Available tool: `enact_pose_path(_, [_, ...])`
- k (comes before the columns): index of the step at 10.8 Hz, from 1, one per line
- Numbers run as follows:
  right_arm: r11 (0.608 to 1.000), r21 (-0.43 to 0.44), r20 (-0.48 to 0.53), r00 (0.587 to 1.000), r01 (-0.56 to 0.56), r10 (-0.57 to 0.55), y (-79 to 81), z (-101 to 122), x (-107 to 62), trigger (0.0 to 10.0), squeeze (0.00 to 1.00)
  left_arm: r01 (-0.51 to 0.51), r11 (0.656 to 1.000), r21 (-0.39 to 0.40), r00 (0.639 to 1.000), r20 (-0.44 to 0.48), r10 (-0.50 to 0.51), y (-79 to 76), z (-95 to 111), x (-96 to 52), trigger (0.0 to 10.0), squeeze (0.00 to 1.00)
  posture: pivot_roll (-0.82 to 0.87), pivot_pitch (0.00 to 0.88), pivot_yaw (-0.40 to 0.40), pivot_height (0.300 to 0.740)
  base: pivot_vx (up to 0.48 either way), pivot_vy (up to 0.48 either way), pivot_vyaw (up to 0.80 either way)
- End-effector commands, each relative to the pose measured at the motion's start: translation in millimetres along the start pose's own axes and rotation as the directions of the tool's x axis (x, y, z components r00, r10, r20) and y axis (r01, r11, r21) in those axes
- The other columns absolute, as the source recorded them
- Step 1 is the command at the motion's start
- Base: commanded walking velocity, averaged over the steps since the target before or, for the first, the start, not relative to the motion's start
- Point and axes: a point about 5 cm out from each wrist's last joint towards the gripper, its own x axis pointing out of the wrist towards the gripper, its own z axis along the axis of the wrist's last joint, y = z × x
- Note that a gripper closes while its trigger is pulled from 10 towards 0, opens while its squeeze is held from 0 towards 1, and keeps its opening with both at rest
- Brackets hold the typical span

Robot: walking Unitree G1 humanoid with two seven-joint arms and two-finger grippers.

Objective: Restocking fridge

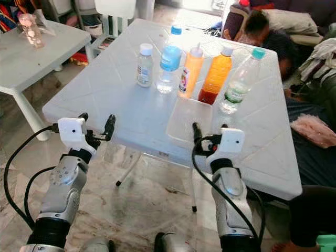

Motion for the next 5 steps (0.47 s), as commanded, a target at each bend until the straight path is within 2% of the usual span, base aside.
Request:
enact_pose_path(1, [1.0,0.027,-0.003,1.0,0.015,-0.015,-2.9,2,0.3,10.0,0.0,0.017,1.0,0.007,1.0,0.01,-0.017,-4.2,3,3.0,10.0,0.0,0.06,0.064,-0.086,0.74,0.0,0.0,0.0])
enact_pose_path(2, [0.994,0.108,-0.04,0.999,0.025,-0.021,-2.4,-4,0.9,10.0,0.0,0.02,1.0,0.008,1.0,0.01,-0.02,-4.5,3,3.8,10.0,0.0,0.06,0.063,-0.085,0.74,0.0,0.0,0.0])
enact_pose_path(5, [0.969,0.243,-0.082,0.994,-0.046,0.068,4.6,-12,2.9,10.0,0.0,0.021,1.0,0.014,1.0,0.005,-0.021,-4.6,2,3.3,10.0,0.0,0.07,0.06,-0.081,0.74,0.0,0.0,0.0])
